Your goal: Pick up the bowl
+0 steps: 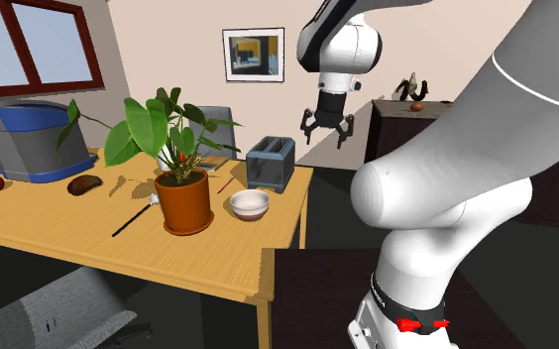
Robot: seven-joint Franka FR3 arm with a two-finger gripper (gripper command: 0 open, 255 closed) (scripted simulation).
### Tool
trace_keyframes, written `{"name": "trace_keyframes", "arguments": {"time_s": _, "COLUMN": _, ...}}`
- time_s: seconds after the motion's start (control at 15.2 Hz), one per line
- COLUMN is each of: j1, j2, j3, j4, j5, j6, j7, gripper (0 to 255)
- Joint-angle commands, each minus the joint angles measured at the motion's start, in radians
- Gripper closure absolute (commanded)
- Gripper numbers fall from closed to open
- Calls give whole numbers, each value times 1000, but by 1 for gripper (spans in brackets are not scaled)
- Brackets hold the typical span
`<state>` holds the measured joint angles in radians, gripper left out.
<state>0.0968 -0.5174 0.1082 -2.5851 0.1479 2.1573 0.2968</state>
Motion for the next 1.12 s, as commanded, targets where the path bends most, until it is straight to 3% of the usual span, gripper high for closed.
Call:
{"name": "trace_keyframes", "arguments": {"time_s": 0.0, "j1": 10, "j2": 62, "j3": 18, "j4": -12, "j5": 14, "j6": 80, "j7": 14, "gripper": 0}}
{"name": "trace_keyframes", "arguments": {"time_s": 0.59, "j1": 48, "j2": 393, "j3": 107, "j4": 38, "j5": 33, "j6": 386, "j7": 106, "gripper": 0}}
{"name": "trace_keyframes", "arguments": {"time_s": 1.06, "j1": 86, "j2": 680, "j3": 137, "j4": 157, "j5": -46, "j6": 569, "j7": 223, "gripper": 0}}
